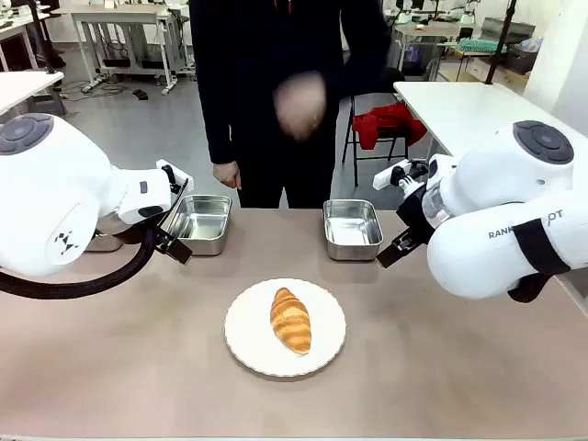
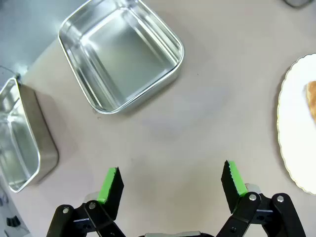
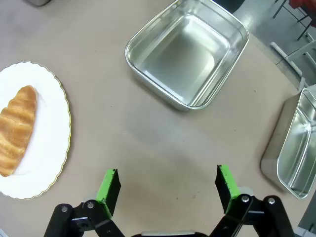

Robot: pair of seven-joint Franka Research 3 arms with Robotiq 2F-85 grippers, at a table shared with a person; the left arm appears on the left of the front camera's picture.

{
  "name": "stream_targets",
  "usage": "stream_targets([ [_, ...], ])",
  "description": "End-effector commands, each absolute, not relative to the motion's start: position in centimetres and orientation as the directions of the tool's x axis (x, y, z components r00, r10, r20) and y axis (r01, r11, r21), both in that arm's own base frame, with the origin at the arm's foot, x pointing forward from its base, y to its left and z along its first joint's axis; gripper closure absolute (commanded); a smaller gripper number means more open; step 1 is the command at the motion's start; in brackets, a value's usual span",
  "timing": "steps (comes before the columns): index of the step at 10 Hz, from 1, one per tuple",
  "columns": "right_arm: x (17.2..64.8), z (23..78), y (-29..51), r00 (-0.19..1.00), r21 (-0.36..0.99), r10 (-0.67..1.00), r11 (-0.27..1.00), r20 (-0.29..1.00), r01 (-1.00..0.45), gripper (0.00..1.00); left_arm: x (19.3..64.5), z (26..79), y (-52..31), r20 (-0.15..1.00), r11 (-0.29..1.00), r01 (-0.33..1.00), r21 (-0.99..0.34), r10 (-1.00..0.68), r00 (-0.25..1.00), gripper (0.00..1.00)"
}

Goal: Place the bread in the container.
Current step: Place the Butter Roll into the Airtight Container indicated by the human.

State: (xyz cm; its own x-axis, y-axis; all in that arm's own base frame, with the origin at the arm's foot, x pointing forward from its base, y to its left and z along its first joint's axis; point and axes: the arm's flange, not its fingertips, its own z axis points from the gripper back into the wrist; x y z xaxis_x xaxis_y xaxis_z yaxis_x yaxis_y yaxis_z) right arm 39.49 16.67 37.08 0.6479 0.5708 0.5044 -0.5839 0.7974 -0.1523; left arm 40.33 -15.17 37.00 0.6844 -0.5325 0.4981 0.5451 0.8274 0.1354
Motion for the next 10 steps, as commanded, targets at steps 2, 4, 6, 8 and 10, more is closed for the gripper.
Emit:
stream_targets([
  [2,39.49,37.08,16.67,0.648,-0.152,0.571,0.797,0.505,-0.584,0.0,40.33,37.0,-15.17,0.498,0.827,0.545,0.136,-0.533,0.684,0.0],
  [4,39.49,37.08,16.67,0.648,-0.152,0.571,0.797,0.505,-0.584,0.0,40.33,37.0,-15.17,0.498,0.827,0.545,0.136,-0.533,0.684,0.0],
  [6,39.49,37.08,16.67,0.648,-0.152,0.571,0.797,0.505,-0.584,0.0,40.33,37.0,-15.17,0.498,0.827,0.545,0.136,-0.533,0.684,0.0],
  [8,39.49,37.08,16.67,0.648,-0.152,0.571,0.797,0.505,-0.584,0.0,40.33,37.0,-15.17,0.498,0.827,0.545,0.136,-0.533,0.684,0.0],
  [10,39.49,37.08,16.68,0.648,-0.153,0.571,0.797,0.504,-0.584,0.0,40.32,37.0,-15.2,0.498,0.827,0.545,0.135,-0.533,0.684,0.0],
])
